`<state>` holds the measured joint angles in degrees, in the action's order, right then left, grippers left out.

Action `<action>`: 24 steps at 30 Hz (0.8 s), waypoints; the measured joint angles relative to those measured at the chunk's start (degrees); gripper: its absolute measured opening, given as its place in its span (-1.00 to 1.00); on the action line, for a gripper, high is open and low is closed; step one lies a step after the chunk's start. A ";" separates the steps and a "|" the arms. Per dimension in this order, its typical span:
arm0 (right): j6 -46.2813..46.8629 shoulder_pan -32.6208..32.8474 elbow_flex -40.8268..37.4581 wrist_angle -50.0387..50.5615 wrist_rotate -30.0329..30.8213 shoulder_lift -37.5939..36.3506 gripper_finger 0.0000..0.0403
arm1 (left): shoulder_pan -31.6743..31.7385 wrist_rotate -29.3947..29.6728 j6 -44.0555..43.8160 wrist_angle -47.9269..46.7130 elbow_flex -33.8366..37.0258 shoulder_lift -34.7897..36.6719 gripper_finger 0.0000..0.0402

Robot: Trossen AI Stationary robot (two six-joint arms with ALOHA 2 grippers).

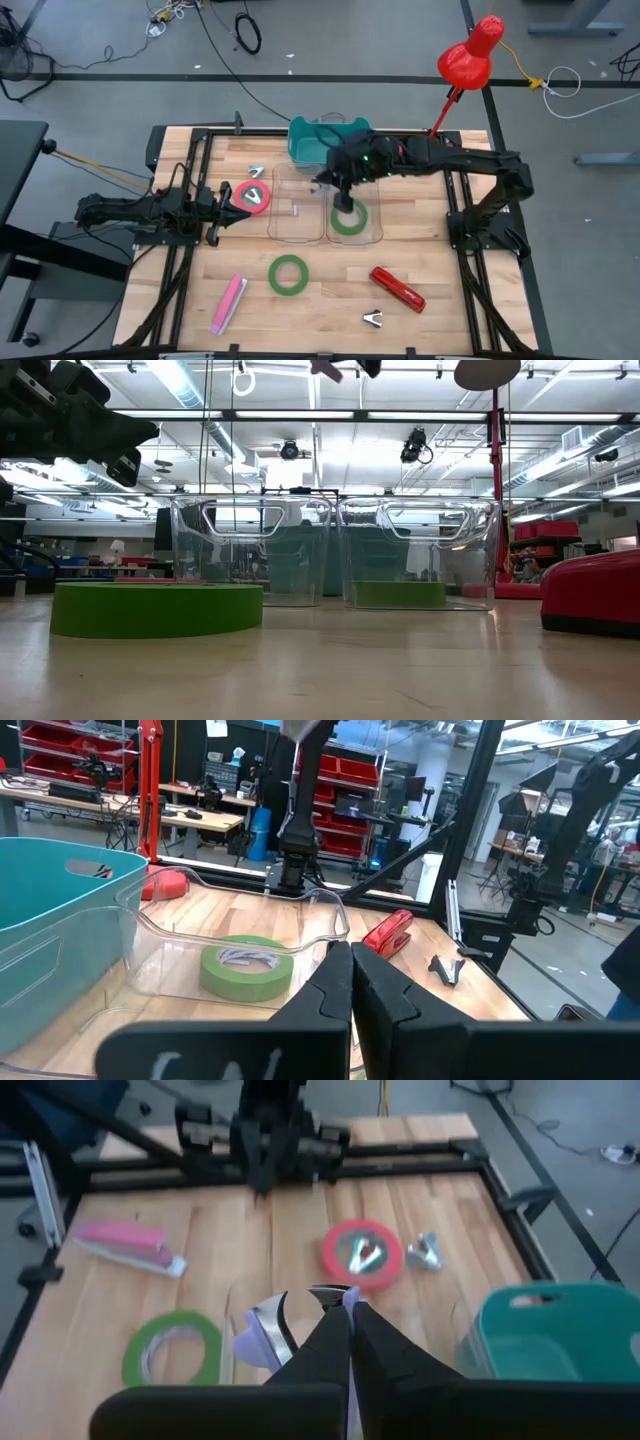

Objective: Pick and place Stapler, Stapler remover, tape
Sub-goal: Put the violet staple remover into the left transparent bin

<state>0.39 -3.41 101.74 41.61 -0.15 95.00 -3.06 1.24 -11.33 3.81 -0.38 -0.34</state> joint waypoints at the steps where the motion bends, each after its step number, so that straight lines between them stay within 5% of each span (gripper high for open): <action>1: 0.02 -0.54 1.36 0.04 -0.48 0.80 -0.99 | 0.00 -0.01 0.02 0.01 0.01 -0.01 -0.99; 24: -2.63 -4.51 5.35 0.63 -4.43 11.48 -0.99 | 0.01 0.01 0.01 0.00 -0.01 0.00 -0.99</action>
<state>-2.24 -7.92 107.09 42.24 -4.58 106.48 -3.05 1.26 -11.31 3.81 -0.38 -0.34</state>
